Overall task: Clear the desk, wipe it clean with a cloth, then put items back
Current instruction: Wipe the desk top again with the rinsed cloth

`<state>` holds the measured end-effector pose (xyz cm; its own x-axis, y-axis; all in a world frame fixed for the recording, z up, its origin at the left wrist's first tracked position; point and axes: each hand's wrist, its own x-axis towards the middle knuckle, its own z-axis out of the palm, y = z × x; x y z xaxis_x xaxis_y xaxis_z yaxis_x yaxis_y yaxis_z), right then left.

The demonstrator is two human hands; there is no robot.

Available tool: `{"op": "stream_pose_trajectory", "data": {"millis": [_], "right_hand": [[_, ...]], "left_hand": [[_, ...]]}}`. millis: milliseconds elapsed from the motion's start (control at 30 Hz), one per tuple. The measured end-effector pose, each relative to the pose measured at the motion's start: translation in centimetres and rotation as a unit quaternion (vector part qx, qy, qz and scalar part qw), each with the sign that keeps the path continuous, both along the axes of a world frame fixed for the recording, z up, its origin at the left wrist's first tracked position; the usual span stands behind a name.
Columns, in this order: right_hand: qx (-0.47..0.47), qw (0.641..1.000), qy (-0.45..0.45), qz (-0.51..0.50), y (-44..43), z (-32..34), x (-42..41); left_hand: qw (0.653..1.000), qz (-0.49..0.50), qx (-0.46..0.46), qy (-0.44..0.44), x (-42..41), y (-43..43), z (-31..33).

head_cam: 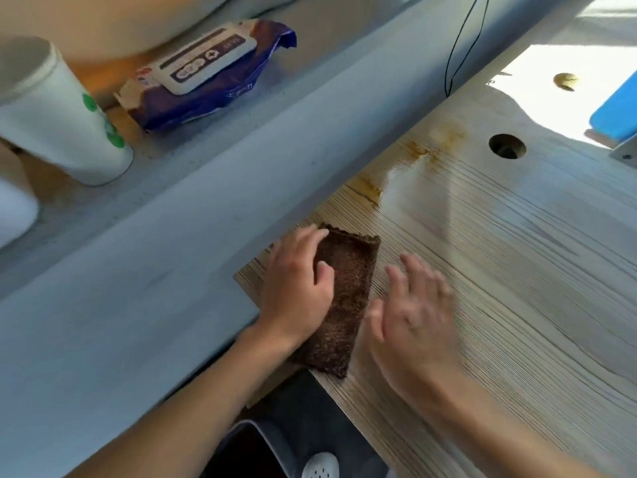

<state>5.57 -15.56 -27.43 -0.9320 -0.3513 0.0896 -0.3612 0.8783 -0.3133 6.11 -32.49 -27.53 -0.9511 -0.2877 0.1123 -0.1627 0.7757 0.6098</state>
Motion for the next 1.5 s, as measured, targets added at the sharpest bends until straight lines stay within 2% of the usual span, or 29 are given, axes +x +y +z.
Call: {"op": "stream_pose_trajectory", "data": {"millis": [33, 67, 133, 200, 267, 333, 367, 467, 533, 600, 667, 700, 767, 833, 867, 933, 1033, 1100, 1167, 1267, 1333, 1500], "right_hand": [[-0.016, 0.999, -0.009, 0.036, -2.1, 0.4, 0.3], [-0.015, 0.997, -0.032, 0.064, -4.2, 0.5, 0.5], [0.015, 0.995, -0.084, 0.058, -7.5, 0.2, -0.1], [0.070, 0.993, -0.090, 0.039, -9.2, -0.9, -0.7], [0.091, 0.993, -0.051, 0.063, -9.2, -1.6, -0.5], [0.098, 0.980, -0.012, 0.174, -8.2, -1.9, 0.1], [0.109, 0.962, 0.006, 0.251, -7.4, -2.0, 0.2], [0.140, 0.889, 0.039, 0.435, -5.8, -1.5, -0.4], [0.151, 0.855, 0.044, 0.495, -5.9, -1.3, -1.3], [0.157, 0.825, 0.033, 0.541, -6.6, -1.3, -3.0], [0.172, 0.810, 0.033, 0.560, -7.7, -1.2, -5.1], [0.176, 0.817, 0.032, 0.548, -8.4, -1.2, -6.2], [0.172, 0.869, 0.014, 0.465, -9.8, -1.0, -8.0], [0.165, 0.908, 0.009, 0.386, -10.5, -1.1, -8.0], [0.162, 0.908, 0.009, 0.386, -10.4, -1.1, -7.1], [0.156, 0.877, 0.013, 0.454, -8.9, -0.9, -4.8], [0.155, 0.814, 0.019, 0.560, -6.6, -0.9, -2.9], [0.157, 0.797, 0.013, 0.584, -6.5, -0.9, -3.9], [0.160, 0.802, 0.004, 0.575, -7.4, -0.8, -6.0], [0.172, 0.857, 0.003, 0.486, -9.1, -0.5, -10.2], [0.186, 0.881, 0.009, 0.435, -9.6, -0.6, -11.3], [0.160, 0.867, 0.013, 0.471, -6.6, -0.3, -6.3]], "left_hand": [[0.997, 0.067, 0.001, 0.027, -0.4, -1.7, -0.1], [0.992, 0.127, -0.005, 0.018, -0.7, -3.4, -0.2], [0.973, 0.220, 0.031, -0.058, -0.9, -6.2, -0.5], [0.941, 0.289, 0.137, -0.110, -1.0, -7.5, -1.3], [0.894, 0.349, 0.256, -0.120, -1.5, -7.9, -2.2], [0.849, 0.403, 0.322, -0.119, -2.0, -7.8, -3.0], [0.841, 0.415, 0.324, -0.124, -2.3, -7.8, -3.2], [0.870, 0.393, 0.257, -0.148, -2.5, -7.9, -3.5], [0.878, 0.376, 0.252, -0.158, -2.5, -8.1, -3.8], [0.870, 0.364, 0.269, -0.196, -2.5, -8.3, -3.6], [0.846, 0.325, 0.344, -0.245, -2.5, -8.9, -3.0], [0.820, 0.303, 0.408, -0.265, -2.4, -9.3, -2.4], [0.764, 0.266, 0.514, -0.287, -2.1, -9.7, -1.4], [0.749, 0.267, 0.541, -0.274, -2.0, -9.9, -1.4], [0.749, 0.278, 0.542, -0.262, -2.0, -9.7, -1.3], [0.755, 0.299, 0.534, -0.235, -2.0, -9.0, -0.9], [0.825, 0.294, 0.436, -0.208, -2.2, -8.7, -1.1], [0.881, 0.264, 0.341, -0.195, -2.3, -8.7, -1.7], [0.906, 0.245, 0.289, -0.188, -2.5, -8.7, -2.0], [0.903, 0.244, 0.290, -0.203, -2.7, -8.8, -2.4], [0.911, 0.245, 0.263, -0.204, -2.7, -8.6, -2.3], [0.945, 0.212, 0.150, -0.199, -2.5, -8.2, -1.7]]}}
